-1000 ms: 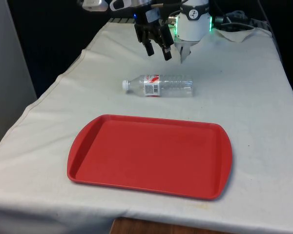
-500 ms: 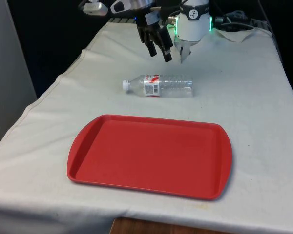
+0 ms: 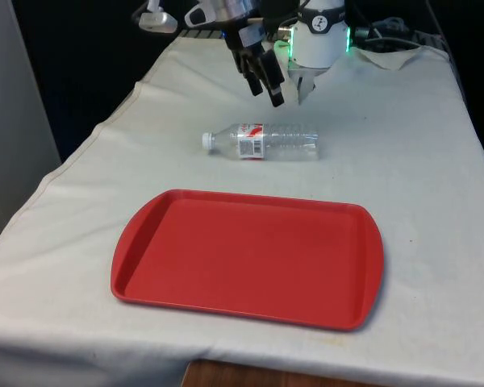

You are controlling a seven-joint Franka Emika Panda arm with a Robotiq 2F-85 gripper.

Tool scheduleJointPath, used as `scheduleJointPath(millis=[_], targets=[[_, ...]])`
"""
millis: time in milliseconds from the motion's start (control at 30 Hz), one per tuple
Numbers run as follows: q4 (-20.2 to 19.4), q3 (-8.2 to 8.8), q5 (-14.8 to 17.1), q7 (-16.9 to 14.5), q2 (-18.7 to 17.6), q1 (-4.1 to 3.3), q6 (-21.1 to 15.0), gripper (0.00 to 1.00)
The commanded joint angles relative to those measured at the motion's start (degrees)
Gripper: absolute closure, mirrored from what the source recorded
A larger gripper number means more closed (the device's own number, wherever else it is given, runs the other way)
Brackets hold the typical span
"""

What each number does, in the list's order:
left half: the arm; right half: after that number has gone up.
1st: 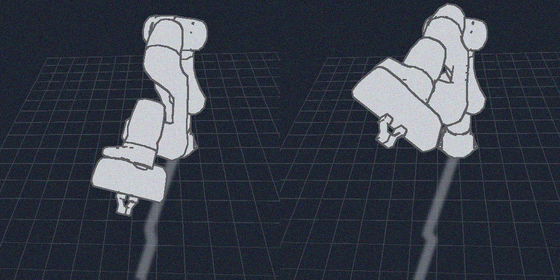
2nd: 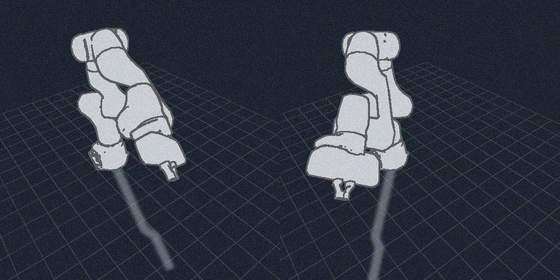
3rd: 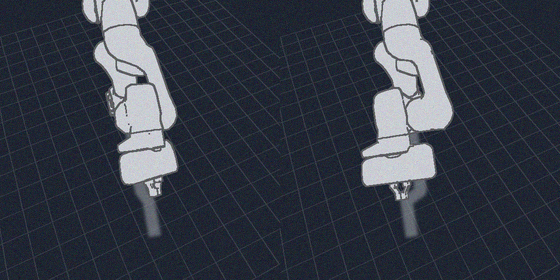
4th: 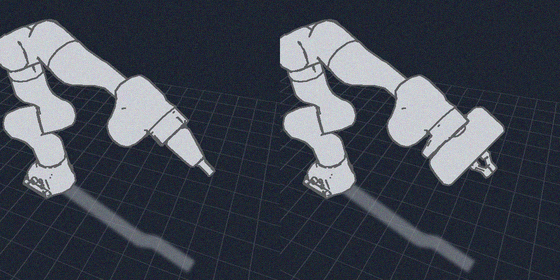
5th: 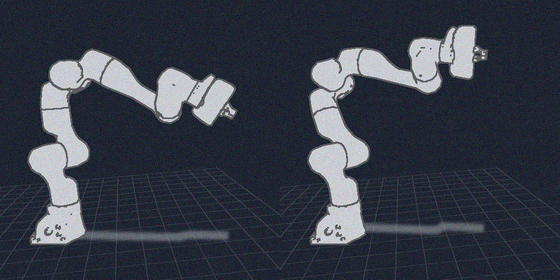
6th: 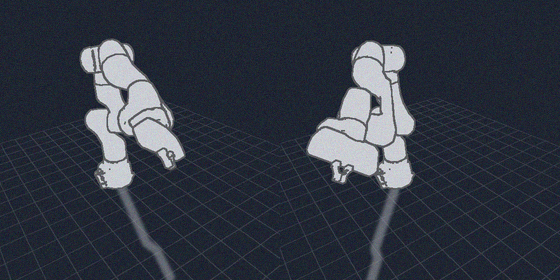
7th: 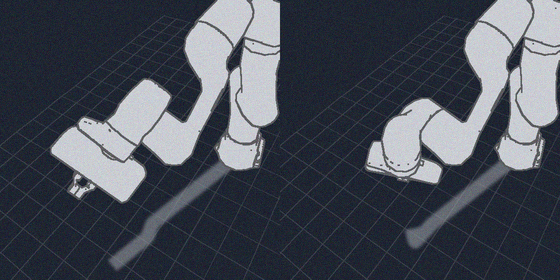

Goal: Place the bottle upright on the tray.

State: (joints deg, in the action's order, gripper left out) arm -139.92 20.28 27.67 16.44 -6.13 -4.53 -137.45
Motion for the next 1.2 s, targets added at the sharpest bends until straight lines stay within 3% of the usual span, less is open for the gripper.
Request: scheduleJointPath(millis=[0, 500, 1167], targets=[[0.0, -0.11, 0.7, 0.2, -0.2, 0.0, -0.2, 0.0], [1.8, -0.74, 3.1, 2.7, -2.3, -0.4, -0.3, 0.0], [2.6, -1.09, 4.1, 7.8, -4.6, -0.23, -0.1, 0.0]])
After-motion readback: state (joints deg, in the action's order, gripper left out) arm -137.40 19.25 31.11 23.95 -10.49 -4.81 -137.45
